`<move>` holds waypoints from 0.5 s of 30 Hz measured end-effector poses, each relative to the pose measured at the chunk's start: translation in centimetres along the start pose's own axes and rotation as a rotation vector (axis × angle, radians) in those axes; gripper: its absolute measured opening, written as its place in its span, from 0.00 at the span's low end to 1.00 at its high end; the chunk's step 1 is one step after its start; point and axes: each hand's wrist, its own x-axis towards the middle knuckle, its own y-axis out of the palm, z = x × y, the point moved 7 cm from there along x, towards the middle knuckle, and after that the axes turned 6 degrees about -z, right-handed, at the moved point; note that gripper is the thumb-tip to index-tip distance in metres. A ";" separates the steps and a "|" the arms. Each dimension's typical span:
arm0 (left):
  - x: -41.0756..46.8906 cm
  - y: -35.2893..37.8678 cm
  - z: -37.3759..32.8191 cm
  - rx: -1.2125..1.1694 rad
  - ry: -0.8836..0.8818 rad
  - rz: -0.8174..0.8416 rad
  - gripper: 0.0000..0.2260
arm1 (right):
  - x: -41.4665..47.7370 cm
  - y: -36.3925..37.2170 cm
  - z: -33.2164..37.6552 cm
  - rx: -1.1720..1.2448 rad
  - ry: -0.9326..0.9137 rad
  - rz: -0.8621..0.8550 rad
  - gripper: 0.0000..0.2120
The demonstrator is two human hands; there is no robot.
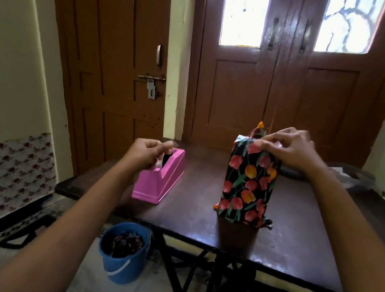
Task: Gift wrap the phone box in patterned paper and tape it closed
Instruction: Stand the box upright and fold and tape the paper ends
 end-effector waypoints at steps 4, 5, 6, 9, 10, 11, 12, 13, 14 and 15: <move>1.3 6.2 -6.5 -0.033 0.127 0.182 0.10 | -0.8 1.5 -1.0 0.242 0.124 0.083 0.22; 1.5 8.0 -8.3 -0.017 0.174 0.248 0.10 | -0.8 1.5 -1.2 0.331 0.147 0.077 0.20; 1.7 9.6 -9.7 0.000 0.199 0.317 0.10 | -1.0 1.9 -1.0 0.398 0.157 0.082 0.19; 2.3 13.7 -12.4 0.194 0.223 0.511 0.11 | -1.4 2.5 -1.1 0.502 0.165 0.051 0.21; 2.6 14.8 -13.0 0.307 0.240 0.551 0.11 | -1.5 2.5 -1.3 0.519 0.156 0.041 0.20; 3.0 15.5 -13.2 0.410 0.253 0.576 0.11 | -1.6 2.6 -1.2 0.546 0.151 0.037 0.19; 3.4 16.1 -13.3 0.489 0.261 0.594 0.11 | -1.6 2.6 -1.3 0.573 0.159 0.033 0.19; 3.7 16.6 -13.3 0.550 0.259 0.614 0.11 | -1.7 2.6 -1.4 0.597 0.163 0.026 0.20; 3.9 16.9 -13.2 0.596 0.251 0.632 0.12 | -1.7 2.7 -1.4 0.615 0.162 0.023 0.21; 4.1 17.3 -13.1 0.630 0.239 0.647 0.12 | -1.7 2.7 -1.4 0.626 0.162 0.017 0.23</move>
